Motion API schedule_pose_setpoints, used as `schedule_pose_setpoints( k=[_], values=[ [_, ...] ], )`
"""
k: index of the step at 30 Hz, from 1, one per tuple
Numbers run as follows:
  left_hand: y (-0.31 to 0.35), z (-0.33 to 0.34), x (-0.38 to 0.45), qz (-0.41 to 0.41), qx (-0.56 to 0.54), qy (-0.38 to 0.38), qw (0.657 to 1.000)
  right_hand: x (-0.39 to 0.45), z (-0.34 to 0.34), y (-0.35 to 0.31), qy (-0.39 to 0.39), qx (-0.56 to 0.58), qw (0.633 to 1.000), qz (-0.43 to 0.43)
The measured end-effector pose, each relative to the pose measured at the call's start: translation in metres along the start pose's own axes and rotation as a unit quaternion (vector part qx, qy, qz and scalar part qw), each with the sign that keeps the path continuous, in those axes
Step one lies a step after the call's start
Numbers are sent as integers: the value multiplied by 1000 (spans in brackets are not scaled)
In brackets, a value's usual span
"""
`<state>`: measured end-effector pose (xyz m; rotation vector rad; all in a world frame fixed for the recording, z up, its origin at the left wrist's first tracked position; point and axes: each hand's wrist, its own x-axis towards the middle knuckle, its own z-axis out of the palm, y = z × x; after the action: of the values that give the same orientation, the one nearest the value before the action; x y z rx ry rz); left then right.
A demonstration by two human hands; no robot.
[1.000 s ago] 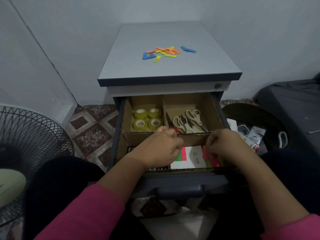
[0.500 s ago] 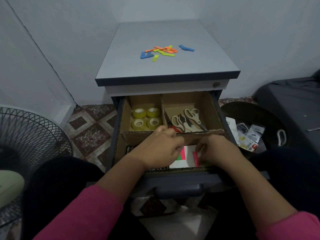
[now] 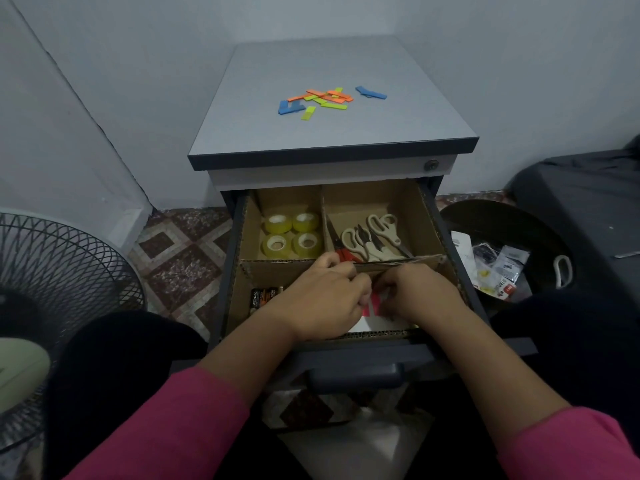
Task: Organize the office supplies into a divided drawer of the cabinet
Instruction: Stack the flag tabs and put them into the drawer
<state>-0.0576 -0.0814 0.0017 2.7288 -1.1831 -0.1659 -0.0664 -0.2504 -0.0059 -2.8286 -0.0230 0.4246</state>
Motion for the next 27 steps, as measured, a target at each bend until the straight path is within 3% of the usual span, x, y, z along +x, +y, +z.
schedule_pose_setpoints(
  k=[18, 27],
  values=[
    [2, -1, 0, 4, 9, 10, 1000, 4, 9, -3, 63, -54, 995, -49],
    [1, -2, 0, 5, 4, 11, 1000, 2, 6, -4, 34, -40, 998, -36]
  ],
)
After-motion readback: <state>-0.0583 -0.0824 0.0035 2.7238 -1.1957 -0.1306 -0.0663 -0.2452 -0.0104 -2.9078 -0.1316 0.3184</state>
